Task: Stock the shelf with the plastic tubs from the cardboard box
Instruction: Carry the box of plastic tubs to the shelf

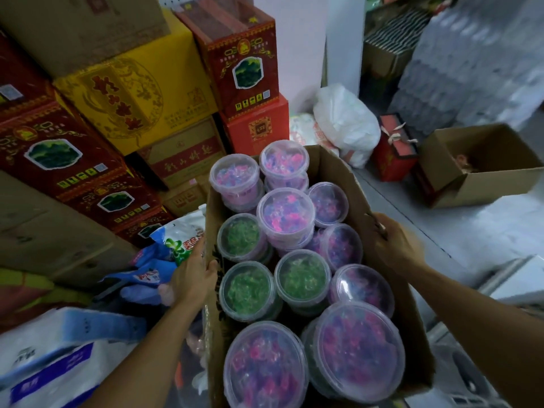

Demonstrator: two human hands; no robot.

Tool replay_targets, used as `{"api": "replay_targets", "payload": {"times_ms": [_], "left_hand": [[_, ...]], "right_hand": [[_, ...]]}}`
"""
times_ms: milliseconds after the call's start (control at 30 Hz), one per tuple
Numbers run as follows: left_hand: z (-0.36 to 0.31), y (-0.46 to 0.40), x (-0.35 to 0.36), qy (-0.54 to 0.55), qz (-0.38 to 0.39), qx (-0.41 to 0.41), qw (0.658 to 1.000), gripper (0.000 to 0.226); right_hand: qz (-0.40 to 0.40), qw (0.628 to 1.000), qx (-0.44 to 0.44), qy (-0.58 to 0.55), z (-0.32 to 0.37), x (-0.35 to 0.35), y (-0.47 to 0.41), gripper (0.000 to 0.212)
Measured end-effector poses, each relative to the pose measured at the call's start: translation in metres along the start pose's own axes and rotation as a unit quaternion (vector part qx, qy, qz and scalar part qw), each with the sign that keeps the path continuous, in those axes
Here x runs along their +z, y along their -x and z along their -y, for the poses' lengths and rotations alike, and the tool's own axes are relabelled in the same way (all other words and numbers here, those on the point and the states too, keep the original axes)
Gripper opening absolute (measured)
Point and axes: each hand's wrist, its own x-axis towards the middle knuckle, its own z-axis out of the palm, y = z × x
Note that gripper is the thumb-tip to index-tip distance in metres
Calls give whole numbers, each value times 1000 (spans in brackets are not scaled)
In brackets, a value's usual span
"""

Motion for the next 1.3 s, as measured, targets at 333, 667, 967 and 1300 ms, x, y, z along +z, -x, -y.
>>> {"api": "replay_targets", "payload": {"times_ms": [333,667,967,1300], "left_hand": [[35,25,-53,34,27,162,986,51],[38,78,-66,1,116,317,941,61],[5,190,-34,-19,199,440,876,62],[-37,377,-2,-30,256,583,771,52]], "right_hand": [[-135,988,73,-35,25,-13,164,50],[-204,950,234,-46,23,-5,366,57],[-249,880,403,-37,4,-16,551,77],[-308,777,546,-53,-29,-25,767,64]]}}
